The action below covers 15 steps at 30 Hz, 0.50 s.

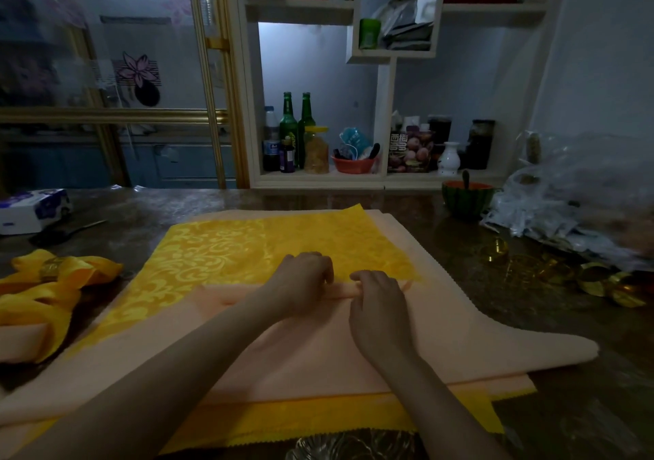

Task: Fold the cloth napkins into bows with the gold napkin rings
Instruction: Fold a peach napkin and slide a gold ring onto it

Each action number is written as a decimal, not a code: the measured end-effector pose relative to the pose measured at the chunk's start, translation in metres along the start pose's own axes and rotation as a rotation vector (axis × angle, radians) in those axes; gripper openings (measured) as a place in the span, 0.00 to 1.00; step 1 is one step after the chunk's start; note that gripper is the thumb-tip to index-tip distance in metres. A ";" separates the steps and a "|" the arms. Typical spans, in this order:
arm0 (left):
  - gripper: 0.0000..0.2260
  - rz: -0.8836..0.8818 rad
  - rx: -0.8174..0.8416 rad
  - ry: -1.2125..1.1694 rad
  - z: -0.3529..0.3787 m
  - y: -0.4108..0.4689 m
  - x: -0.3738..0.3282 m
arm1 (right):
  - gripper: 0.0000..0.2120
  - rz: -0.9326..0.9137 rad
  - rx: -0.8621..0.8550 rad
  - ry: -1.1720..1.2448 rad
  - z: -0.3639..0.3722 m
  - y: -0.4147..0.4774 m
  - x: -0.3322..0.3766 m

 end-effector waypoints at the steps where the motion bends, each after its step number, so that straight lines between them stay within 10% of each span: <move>1: 0.09 0.044 -0.024 0.018 0.002 -0.004 -0.001 | 0.21 -0.031 0.005 -0.016 0.001 0.001 0.001; 7: 0.13 0.223 -0.079 0.014 0.010 -0.029 0.001 | 0.18 -0.118 0.171 -0.133 0.008 0.003 -0.007; 15: 0.11 -0.132 0.004 -0.213 0.000 -0.036 0.018 | 0.10 -0.059 0.072 -0.141 0.000 0.003 -0.005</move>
Point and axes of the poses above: each hand's wrist, its own y-axis towards the middle knuckle, its own z-axis out of the palm, x = y × z, the point moved 1 cm from there along y, towards the middle knuckle, and after that the axes turned 5 degrees about -y, right-handed, at the moved point
